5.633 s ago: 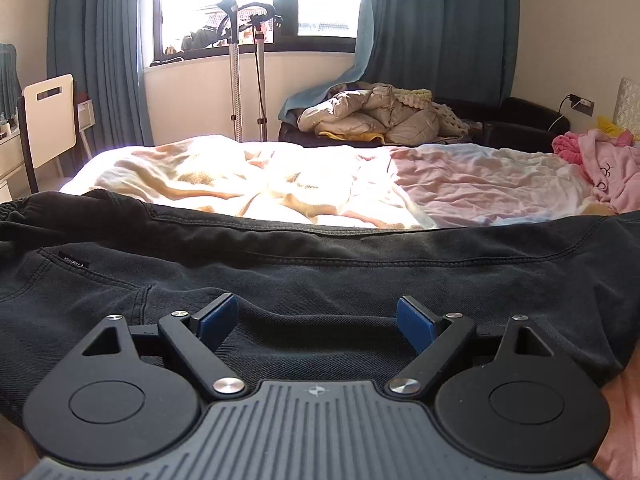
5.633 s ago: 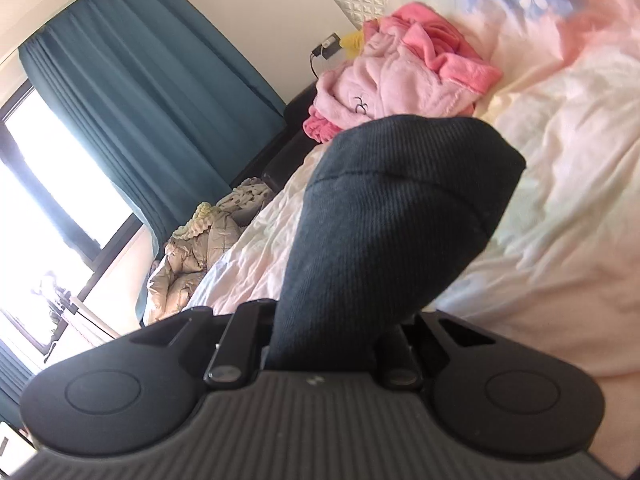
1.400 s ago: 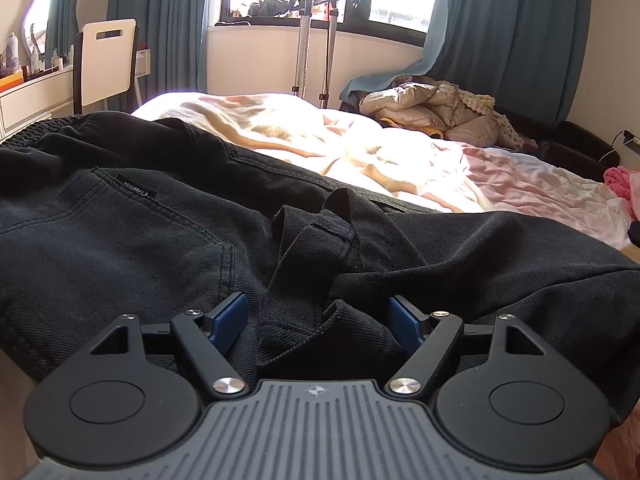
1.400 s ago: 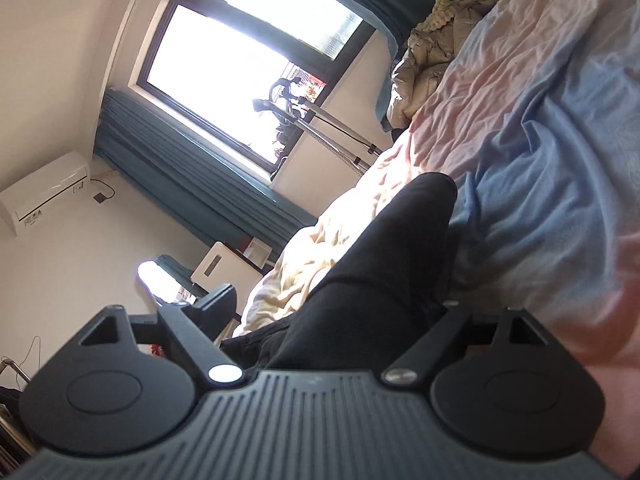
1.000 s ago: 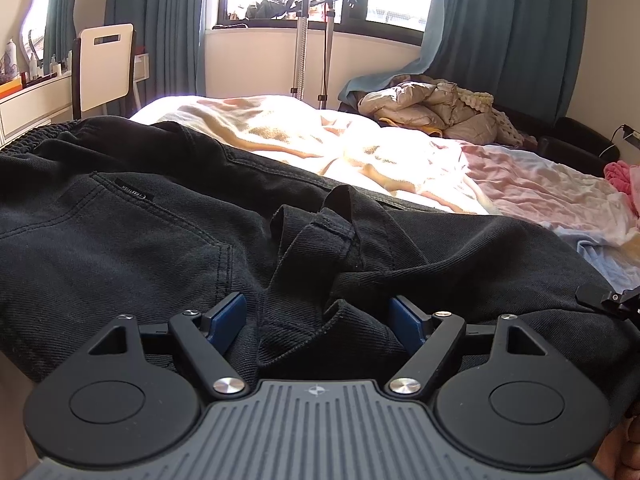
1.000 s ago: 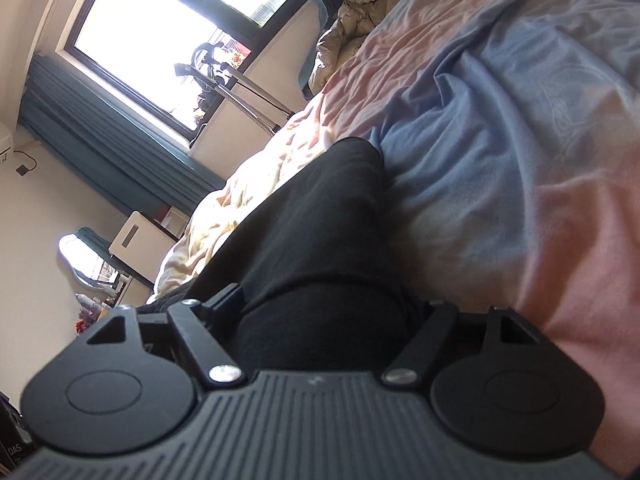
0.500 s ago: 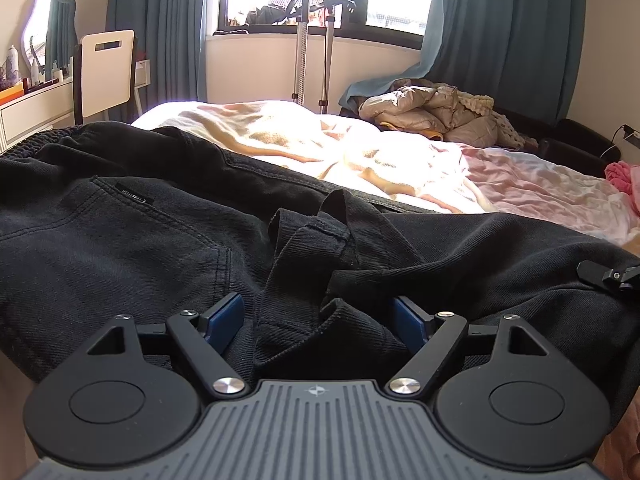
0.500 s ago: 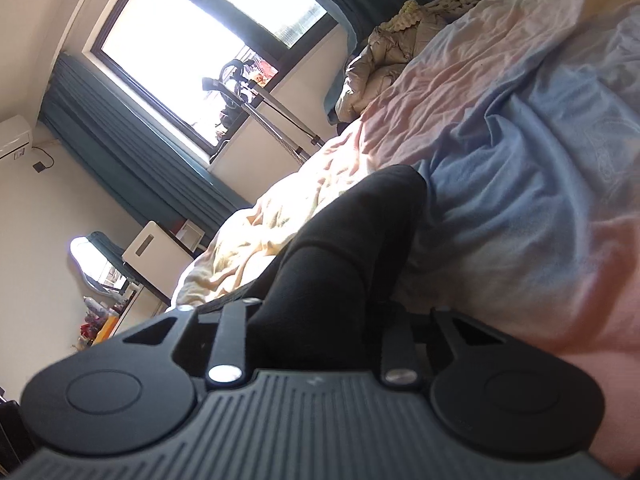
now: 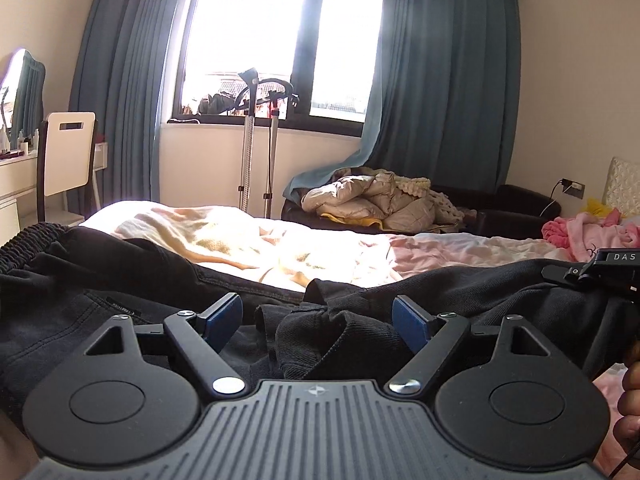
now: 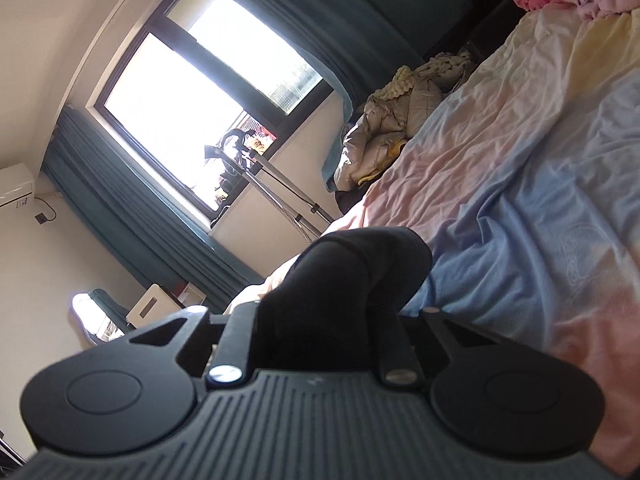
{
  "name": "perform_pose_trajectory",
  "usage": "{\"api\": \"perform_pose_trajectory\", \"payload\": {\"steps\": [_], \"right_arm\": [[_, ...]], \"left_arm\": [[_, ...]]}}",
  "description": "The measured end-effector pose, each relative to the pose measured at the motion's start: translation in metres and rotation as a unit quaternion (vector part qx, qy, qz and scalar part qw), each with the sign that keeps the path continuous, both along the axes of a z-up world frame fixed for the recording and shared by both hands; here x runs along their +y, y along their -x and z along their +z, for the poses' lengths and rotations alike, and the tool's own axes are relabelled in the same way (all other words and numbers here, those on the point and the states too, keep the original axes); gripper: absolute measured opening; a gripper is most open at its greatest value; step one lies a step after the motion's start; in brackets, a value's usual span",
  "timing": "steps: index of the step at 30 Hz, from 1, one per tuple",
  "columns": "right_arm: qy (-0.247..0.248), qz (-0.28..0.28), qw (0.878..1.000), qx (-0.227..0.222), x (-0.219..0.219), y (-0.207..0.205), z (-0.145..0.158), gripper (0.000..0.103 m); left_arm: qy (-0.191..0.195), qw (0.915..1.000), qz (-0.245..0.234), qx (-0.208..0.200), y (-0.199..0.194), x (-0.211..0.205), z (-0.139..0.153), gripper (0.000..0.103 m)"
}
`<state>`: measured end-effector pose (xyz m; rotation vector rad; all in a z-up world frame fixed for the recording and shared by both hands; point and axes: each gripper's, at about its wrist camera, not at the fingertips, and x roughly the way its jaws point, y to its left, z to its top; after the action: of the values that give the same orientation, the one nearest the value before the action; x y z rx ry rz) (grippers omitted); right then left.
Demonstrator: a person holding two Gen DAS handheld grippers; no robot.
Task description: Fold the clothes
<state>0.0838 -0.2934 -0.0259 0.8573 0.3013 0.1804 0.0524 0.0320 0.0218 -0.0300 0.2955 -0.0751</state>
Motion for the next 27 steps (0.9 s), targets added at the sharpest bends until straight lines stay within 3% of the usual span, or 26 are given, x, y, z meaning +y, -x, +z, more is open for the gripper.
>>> {"api": "perform_pose_trajectory", "payload": {"steps": [2,6,9,12,15,21,24,27], "right_arm": [[-0.014,-0.011,1.0,-0.001,-0.011,0.002,0.005,0.018],[-0.004,-0.041,0.999,-0.024,-0.029,0.014,0.022,0.018],[0.0,-0.068,0.997,-0.046,-0.048,0.024,0.035,0.018],[0.009,-0.097,0.993,-0.065,-0.069,0.035,0.048,0.018],[0.048,-0.127,0.987,-0.083,-0.083,0.046,0.06,0.018],[0.135,-0.175,0.969,-0.11,-0.103,0.064,0.08,0.018],[0.181,-0.169,0.962,-0.113,-0.097,0.06,0.078,0.018],[0.209,-0.158,0.957,-0.125,-0.085,0.056,0.077,0.019]], "left_arm": [[-0.03,0.9994,0.019,0.002,-0.009,-0.013,0.002,0.086],[-0.05,0.9962,0.025,0.067,-0.047,-0.036,-0.01,0.086],[-0.044,0.9928,-0.017,0.111,-0.069,-0.06,-0.023,0.086],[-0.053,0.9884,-0.061,0.128,-0.082,-0.102,-0.035,0.086],[-0.055,0.9848,-0.096,0.133,-0.088,-0.146,-0.047,0.086],[-0.005,0.9763,-0.143,0.162,-0.099,-0.204,-0.073,0.086],[-0.021,0.9742,-0.149,0.168,-0.103,-0.206,-0.079,0.086],[-0.037,0.9666,-0.178,0.181,-0.105,-0.185,-0.069,0.087]]}}
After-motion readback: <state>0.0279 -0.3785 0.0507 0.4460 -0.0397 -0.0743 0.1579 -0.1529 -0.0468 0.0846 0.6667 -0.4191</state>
